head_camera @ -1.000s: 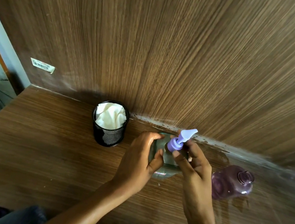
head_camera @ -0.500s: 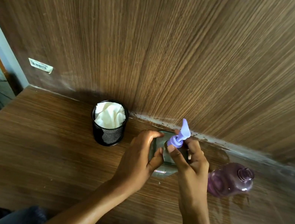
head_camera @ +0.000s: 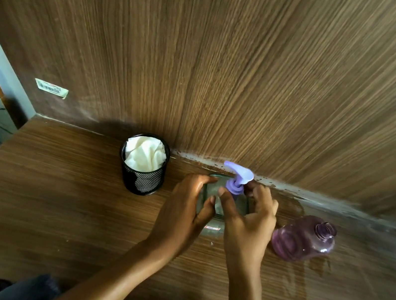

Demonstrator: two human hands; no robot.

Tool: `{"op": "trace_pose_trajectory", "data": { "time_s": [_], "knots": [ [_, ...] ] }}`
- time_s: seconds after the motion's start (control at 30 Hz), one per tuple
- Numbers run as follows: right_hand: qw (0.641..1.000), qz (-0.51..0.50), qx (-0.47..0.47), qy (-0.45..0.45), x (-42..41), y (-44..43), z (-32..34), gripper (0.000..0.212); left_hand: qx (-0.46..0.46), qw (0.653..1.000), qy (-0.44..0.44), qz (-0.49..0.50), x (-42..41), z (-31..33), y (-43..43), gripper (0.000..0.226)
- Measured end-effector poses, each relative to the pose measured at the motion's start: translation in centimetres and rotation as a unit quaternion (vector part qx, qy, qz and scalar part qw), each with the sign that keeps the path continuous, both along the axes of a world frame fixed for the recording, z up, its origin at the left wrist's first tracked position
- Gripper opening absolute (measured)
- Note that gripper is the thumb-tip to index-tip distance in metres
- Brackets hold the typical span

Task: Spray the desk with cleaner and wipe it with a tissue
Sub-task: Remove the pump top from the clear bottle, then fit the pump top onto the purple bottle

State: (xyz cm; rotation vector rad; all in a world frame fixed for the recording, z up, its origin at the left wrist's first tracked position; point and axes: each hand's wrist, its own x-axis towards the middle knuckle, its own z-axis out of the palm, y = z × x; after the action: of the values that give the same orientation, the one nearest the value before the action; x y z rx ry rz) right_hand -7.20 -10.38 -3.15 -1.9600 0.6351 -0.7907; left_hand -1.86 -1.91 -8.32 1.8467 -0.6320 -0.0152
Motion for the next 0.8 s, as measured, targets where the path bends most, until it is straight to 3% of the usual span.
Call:
{"op": "trace_pose_trajectory", "data": {
  "time_s": [0.13,0.3,0.43,0.57,0.7,0.8],
  "knots": [
    [0.995,0.028,0.065,-0.069,-0.6,-0.3,1.8,0.021,-0.002,1.000,-0.002,-0.011,-0.1,0.4,0.3,0.032],
    [0.975,0.023,0.129,-0.181,-2.1,-1.0,5.3,0.022,0.013,1.000,-0.021,-0.013,-0.2,0.4,0.4,0.036],
    [0.961,-0.032,0.120,-0.249,-3.6,-2.4,7.8,0.033,0.005,0.999,-0.032,-0.012,-0.5,0.2,0.3,0.041],
    [0.952,-0.076,0.091,-0.284,-5.9,-4.0,9.6,0.028,0.007,0.999,-0.032,0.013,-1.3,0.3,0.3,0.050],
    [0.937,-0.134,0.075,-0.314,-8.2,-6.1,9.8,0.024,0.044,0.977,-0.179,0.106,-3.3,3.1,-0.1,0.047],
    [0.921,-0.197,0.062,-0.329,-9.5,-7.6,9.3,0.020,0.013,0.959,-0.284,0.020,-6.2,5.0,-2.2,0.044]
  ]
}}
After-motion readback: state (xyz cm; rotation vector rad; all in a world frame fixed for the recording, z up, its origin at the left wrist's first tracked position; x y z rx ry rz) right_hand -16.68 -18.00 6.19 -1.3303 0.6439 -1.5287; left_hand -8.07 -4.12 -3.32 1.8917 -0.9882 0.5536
